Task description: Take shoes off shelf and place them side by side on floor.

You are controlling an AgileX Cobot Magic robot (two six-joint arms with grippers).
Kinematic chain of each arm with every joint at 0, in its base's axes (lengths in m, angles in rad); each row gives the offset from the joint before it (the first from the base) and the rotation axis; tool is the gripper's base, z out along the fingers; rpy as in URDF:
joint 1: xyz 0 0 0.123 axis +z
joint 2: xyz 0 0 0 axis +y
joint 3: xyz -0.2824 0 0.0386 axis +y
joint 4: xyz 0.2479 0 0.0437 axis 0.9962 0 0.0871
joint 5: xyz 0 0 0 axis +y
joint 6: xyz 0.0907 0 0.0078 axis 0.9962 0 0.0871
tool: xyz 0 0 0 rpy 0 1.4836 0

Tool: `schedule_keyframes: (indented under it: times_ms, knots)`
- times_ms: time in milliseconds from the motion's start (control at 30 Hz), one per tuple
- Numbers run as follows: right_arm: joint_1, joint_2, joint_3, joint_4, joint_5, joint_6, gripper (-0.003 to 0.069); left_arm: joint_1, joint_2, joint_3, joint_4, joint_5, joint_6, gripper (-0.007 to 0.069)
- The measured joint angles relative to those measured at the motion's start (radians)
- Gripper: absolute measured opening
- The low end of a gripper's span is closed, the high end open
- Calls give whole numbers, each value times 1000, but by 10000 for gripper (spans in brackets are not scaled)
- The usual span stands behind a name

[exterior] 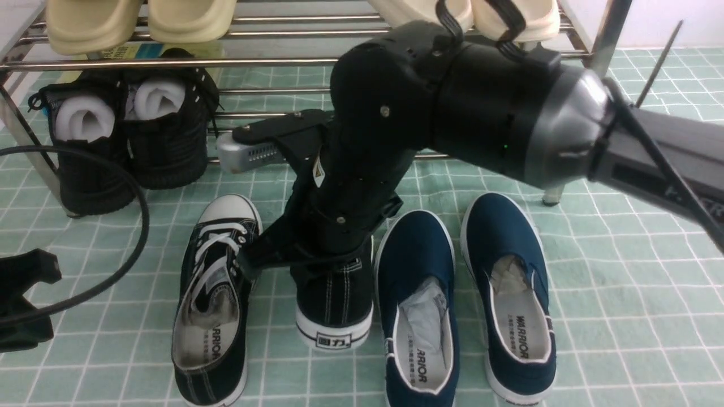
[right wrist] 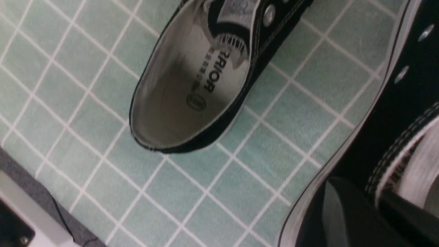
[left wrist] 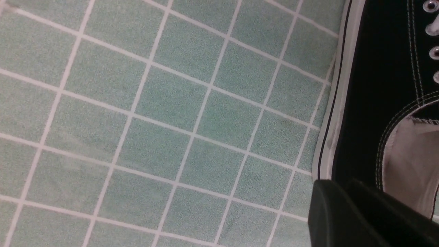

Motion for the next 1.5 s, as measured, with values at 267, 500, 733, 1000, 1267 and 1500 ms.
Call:
schedule_keyframes:
  times_ms: [267,500,733,1000,1267,1500]
  knots:
    - [0,44,0,-4,-70,57,14,0,0,1,-4,0,1,99]
    - [2,119,0,41,-75,93,62,0,0,2,-8,0,1,106]
    - [-15,131,-59,92,36,76,338,0,0,2,-8,19,3,115]
    - [-83,70,-209,133,183,-92,306,0,0,2,-5,27,19,125]
    - [-92,-250,-97,97,203,-169,-4,0,0,2,-5,32,37,127]
    - [-92,-645,130,6,213,-199,-15,0,0,2,-5,35,83,126]
